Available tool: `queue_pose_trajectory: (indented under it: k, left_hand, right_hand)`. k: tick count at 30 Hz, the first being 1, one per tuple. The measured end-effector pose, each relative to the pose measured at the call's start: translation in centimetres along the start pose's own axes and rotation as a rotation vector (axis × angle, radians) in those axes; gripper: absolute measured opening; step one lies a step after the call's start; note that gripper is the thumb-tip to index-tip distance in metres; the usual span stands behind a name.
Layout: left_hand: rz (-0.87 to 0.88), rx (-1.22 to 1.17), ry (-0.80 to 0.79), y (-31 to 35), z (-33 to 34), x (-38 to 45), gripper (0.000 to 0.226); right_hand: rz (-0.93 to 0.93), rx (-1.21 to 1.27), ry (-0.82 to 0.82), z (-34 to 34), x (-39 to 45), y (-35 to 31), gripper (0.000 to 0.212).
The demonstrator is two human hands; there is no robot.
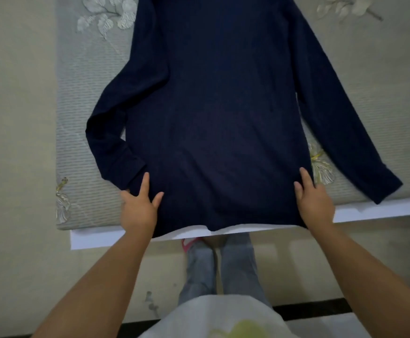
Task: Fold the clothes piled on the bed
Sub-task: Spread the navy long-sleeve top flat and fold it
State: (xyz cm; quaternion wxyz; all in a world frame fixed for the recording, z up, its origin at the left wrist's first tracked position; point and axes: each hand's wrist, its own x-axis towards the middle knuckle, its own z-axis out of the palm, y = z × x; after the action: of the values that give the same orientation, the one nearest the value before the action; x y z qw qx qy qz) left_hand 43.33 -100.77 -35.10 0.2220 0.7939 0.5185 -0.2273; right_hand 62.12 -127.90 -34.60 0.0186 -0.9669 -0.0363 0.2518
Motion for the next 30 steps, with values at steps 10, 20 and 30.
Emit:
queue_pose_trajectory:
  k: [10, 20, 30]
  left_hand:
    - [0.141, 0.407, -0.022, -3.3, -0.3, -1.4, 0.076]
    - [0.277, 0.375, 0.126, 1.3, -1.5, -2.5, 0.064]
    - [0.597, 0.268, 0.055, 21.7, 1.4, -1.9, 0.055]
  right_hand:
    - [0.018, -0.033, -0.042, 0.8, -0.4, 3.4, 0.055]
    - [-0.057, -0.001, 0.205, -3.2, 1.6, 4.3, 0.042]
    - [0.08, 0.151, 0.119, -6.7, 12.5, 9.1, 0.064]
